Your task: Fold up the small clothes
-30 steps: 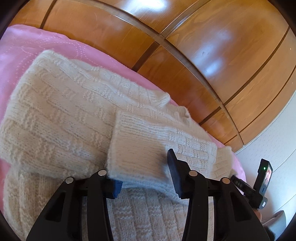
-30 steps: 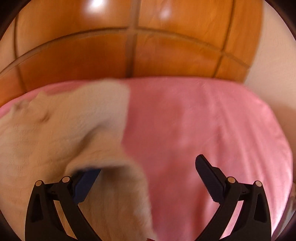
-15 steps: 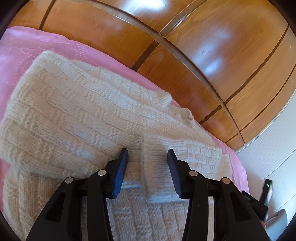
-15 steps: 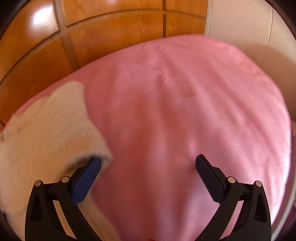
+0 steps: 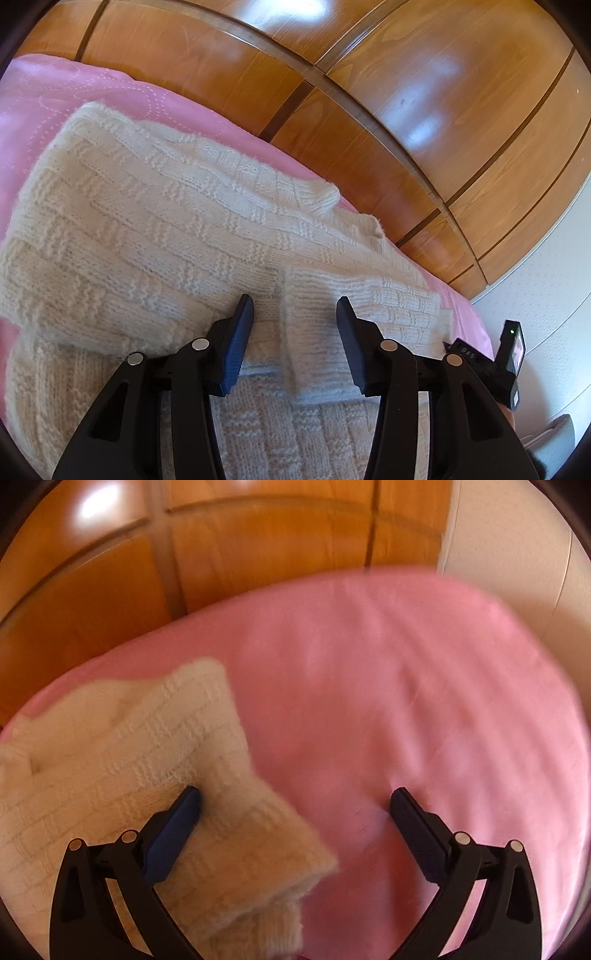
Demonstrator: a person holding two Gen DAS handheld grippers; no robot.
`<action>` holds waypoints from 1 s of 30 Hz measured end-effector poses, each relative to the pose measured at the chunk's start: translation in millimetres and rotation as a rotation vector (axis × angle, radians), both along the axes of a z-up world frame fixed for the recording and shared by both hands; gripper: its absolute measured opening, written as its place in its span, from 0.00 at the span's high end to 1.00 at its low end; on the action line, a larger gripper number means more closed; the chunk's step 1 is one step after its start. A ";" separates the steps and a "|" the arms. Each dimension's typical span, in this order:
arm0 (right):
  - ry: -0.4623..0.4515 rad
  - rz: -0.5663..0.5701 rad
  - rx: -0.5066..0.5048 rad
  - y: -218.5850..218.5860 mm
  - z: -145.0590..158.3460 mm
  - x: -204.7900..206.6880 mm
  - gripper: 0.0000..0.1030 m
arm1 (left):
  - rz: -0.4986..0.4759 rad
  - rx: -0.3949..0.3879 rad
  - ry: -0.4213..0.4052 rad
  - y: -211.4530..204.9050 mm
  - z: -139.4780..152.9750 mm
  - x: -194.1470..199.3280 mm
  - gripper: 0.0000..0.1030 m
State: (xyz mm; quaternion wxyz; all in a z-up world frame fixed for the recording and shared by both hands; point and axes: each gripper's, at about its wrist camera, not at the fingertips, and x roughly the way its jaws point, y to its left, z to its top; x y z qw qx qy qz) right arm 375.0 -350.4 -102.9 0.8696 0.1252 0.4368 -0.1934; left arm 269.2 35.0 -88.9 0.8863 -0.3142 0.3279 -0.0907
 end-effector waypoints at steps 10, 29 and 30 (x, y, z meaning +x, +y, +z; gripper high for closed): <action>-0.199 -0.038 0.041 -8.9 15.1 -57.3 0.02 | -0.173 0.143 0.125 -49.3 34.5 29.0 0.89; -0.012 -0.051 -0.070 4.7 3.6 -28.0 0.02 | -0.132 0.135 0.055 -9.4 7.9 9.6 0.81; -0.028 -0.050 -0.049 2.1 3.7 -30.6 0.02 | -0.132 0.121 0.043 -7.6 9.7 6.3 0.79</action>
